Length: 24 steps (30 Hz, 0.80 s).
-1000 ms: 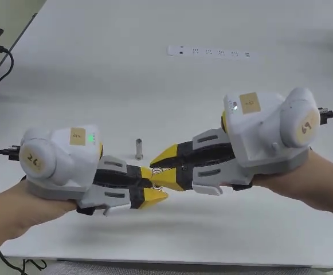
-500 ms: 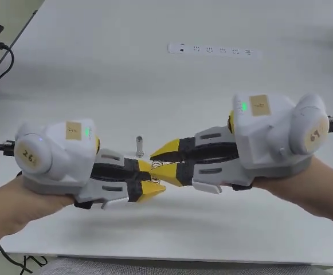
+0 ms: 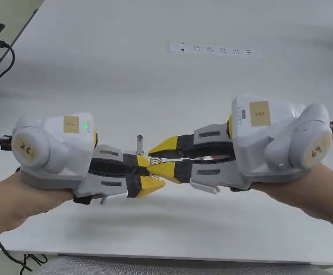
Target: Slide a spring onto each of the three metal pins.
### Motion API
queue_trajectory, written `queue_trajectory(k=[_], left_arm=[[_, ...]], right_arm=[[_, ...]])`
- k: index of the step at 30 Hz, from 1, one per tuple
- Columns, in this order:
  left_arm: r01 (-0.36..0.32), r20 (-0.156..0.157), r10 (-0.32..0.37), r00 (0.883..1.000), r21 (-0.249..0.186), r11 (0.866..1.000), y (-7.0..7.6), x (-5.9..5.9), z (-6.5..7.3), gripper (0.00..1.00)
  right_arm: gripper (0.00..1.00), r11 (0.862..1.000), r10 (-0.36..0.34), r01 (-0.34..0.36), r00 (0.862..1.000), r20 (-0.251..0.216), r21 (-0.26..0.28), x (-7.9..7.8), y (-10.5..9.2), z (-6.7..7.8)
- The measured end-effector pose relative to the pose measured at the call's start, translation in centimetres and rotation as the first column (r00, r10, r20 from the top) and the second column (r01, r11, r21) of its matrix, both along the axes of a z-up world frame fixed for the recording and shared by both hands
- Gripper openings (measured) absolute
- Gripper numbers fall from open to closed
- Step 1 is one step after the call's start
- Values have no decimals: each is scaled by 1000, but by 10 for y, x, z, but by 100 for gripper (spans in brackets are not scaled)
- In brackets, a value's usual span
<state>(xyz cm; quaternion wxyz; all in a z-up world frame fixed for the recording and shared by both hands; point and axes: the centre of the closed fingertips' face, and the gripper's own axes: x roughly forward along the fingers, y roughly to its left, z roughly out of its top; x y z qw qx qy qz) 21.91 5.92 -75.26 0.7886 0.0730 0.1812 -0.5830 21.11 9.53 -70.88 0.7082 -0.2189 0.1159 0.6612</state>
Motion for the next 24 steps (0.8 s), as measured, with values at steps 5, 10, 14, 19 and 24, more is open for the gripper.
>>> queue_trajectory(k=[5, 10, 14, 19, 24], left_arm=[[-27, -35, 26, 999, -18, 999, 3, 0, 1, 2], [-47, -49, 45, 998, -29, 998, 5, 3, 4, 3], [-53, -55, 51, 997, -36, 998, 6, 3, 5, 4], [-52, -60, 50, 997, -29, 998, 7, 1, 4, 13], [-67, -58, 66, 996, -23, 997, 9, 3, 2, 18]], right_arm=[[6, 1000, 4, -4, 1000, 17, -10, 1, 1, 1], [6, 1000, 6, -6, 1000, 19, -16, 3, 4, 3], [6, 1000, 13, -12, 1000, 23, -23, 3, 5, 3], [6, 999, 20, -19, 999, 41, -45, 3, 4, 1], [6, 999, 17, -15, 999, 41, -45, 5, 3, 3]])
